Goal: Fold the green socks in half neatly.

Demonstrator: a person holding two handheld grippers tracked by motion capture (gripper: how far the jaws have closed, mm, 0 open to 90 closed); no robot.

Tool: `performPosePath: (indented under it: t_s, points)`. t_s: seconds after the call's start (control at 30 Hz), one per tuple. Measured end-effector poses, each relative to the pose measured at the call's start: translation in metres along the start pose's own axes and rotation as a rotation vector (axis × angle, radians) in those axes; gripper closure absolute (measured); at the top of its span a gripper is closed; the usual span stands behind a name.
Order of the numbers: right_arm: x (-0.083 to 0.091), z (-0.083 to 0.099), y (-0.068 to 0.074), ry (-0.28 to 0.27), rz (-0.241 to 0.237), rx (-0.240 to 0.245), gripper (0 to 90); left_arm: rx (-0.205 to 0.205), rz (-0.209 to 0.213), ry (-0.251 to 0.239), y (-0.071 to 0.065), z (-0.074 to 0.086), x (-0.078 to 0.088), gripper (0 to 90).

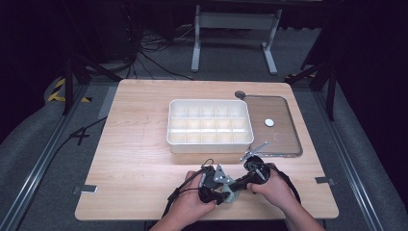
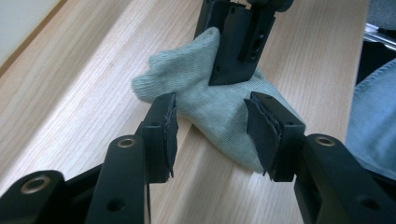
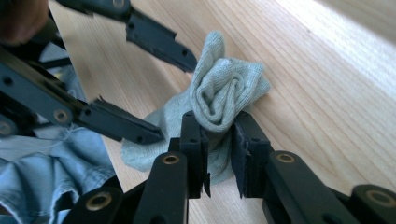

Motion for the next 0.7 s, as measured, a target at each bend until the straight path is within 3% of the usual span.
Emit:
performPosePath:
  t_s: [0.13,0.23,0.43,0.7]
  points:
    - [0.003,-0.003,0.007,0.004,0.030,0.037,76.8,0.027,-0.010,-0.008,0.013,0.005,0.016,51.7]
    - [0.009,-0.007,0.010,0.006,0.060,0.063,76.9,0.073,-0.020,-0.025,0.026,0.009,0.030,51.7]
    - [0.027,-0.018,0.013,-0.015,0.124,0.103,76.7,0.161,-0.103,-0.013,0.051,0.021,0.055,49.7]
    - [0.058,-0.037,0.014,-0.056,0.192,0.125,76.6,0.225,-0.145,-0.023,0.067,0.028,0.071,50.0]
Point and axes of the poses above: each handheld gripper's, and its own axes: x roughly backward along the jaws, z roughly out of its underside, y roughly to its left, the point moved 4 cm from there along -x, roughly forward along the jaws, and after that the axes turned 3 degrees about -y, right-handed, at the moved point
